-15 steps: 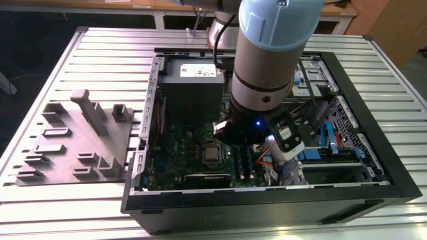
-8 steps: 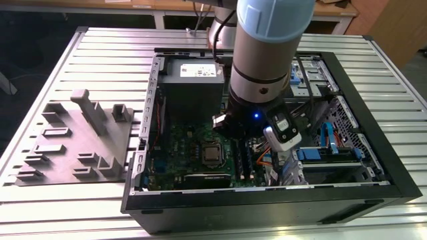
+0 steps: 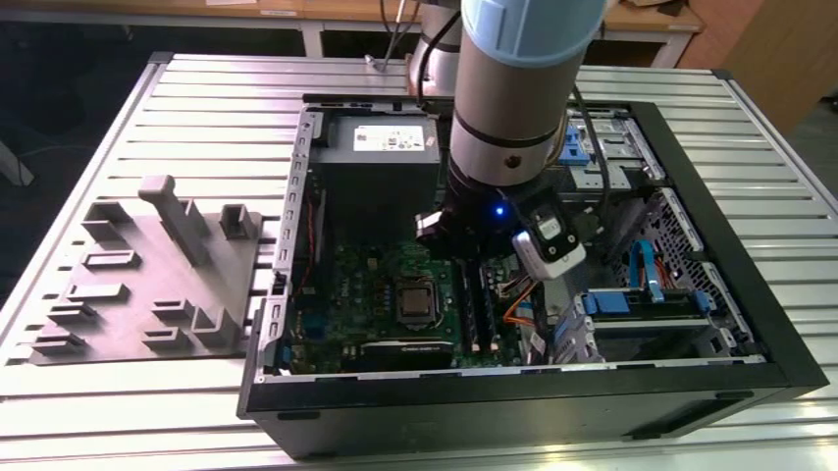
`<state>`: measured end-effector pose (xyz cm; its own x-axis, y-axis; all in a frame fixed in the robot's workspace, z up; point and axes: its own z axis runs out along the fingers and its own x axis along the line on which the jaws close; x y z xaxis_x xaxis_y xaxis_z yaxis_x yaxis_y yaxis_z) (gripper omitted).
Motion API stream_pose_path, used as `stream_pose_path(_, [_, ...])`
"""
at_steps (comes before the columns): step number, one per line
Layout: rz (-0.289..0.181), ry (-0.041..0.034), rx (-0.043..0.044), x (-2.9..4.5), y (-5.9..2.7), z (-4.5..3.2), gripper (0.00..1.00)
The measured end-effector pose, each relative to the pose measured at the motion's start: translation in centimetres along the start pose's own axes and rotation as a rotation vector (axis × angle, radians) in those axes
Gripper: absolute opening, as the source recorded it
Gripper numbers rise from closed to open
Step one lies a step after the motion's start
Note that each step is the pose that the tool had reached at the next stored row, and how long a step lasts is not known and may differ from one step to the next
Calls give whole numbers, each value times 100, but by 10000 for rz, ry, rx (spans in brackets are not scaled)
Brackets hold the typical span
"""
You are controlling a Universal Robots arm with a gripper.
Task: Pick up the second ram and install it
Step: 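Press down the second ram until it locks into place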
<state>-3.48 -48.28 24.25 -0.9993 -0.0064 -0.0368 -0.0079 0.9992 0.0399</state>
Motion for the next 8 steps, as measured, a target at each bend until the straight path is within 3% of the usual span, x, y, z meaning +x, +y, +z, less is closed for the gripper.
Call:
stream_pose_path(3, [-1, 1, 2, -1, 8, -9, 10])
stream_pose_path(8, [1, -4, -13, -4, 12, -90, 10])
